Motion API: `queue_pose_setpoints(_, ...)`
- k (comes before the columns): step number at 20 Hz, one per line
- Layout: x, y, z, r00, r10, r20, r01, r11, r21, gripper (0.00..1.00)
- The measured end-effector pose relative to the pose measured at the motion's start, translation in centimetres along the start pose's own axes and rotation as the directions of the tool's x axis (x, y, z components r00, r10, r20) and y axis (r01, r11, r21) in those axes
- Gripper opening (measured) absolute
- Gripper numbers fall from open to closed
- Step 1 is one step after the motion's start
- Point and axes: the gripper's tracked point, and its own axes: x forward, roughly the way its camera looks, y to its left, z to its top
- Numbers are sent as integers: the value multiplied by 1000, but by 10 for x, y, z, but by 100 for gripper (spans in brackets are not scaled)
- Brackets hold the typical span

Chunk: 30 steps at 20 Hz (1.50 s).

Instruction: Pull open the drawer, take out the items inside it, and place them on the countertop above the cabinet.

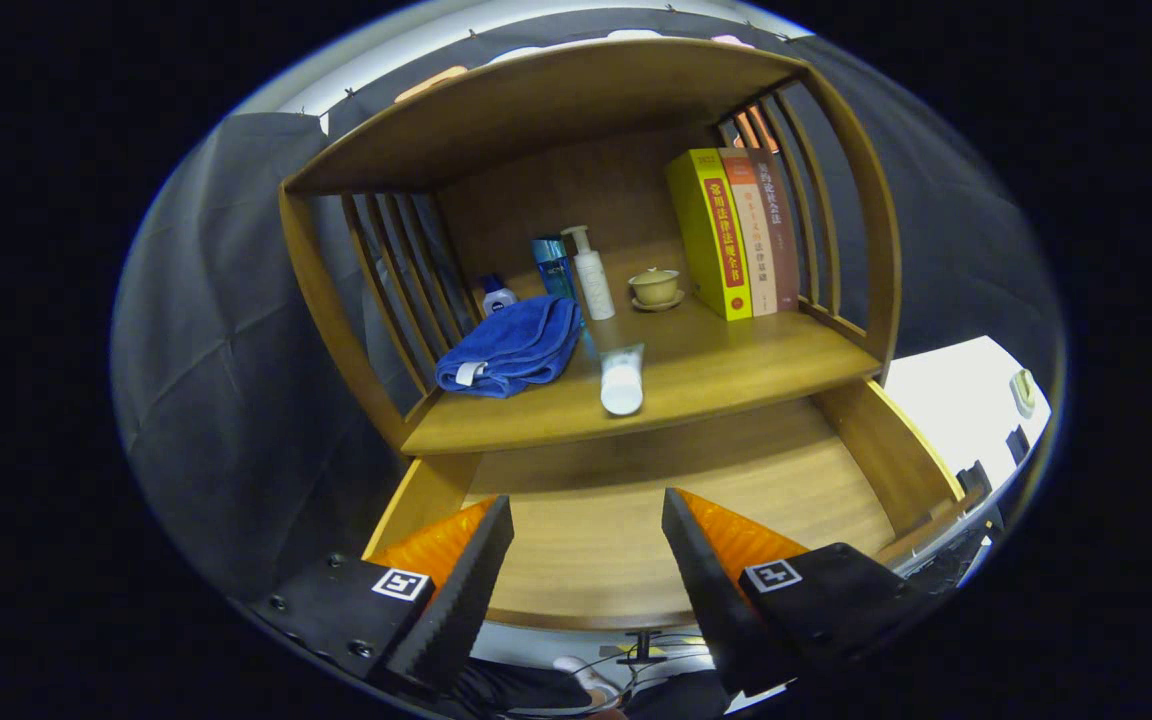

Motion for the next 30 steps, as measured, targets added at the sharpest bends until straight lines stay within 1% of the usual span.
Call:
queue_pose_setpoints(4, -20, -13, -24, 998, -47, 41, 47, 999, -9, 99)
queue_pose_setpoints(8, -32, -20, -57, 996, -82, 21, 83, 996, -40, 99)
queue_pose_setpoints(13, -33, -20, -80, 996, -94, 9, 94, 994, -61, 99)
queue_pose_setpoints(15, -31, -22, -86, 995, -96, 6, 96, 994, -50, 99)
queue_pose_setpoints(17, -26, -28, -88, 994, -113, 14, 113, 993, -44, 99)
queue_pose_setpoints(20, -25, -35, -84, 987, -154, 55, 158, 982, -98, 97)
queue_pose_setpoints(22, -26, -36, -83, 984, -167, 67, 174, 979, -103, 96)
queue_pose_setpoints(30, -20, -37, -78, 980, -168, 105, 179, 978, -111, 97)
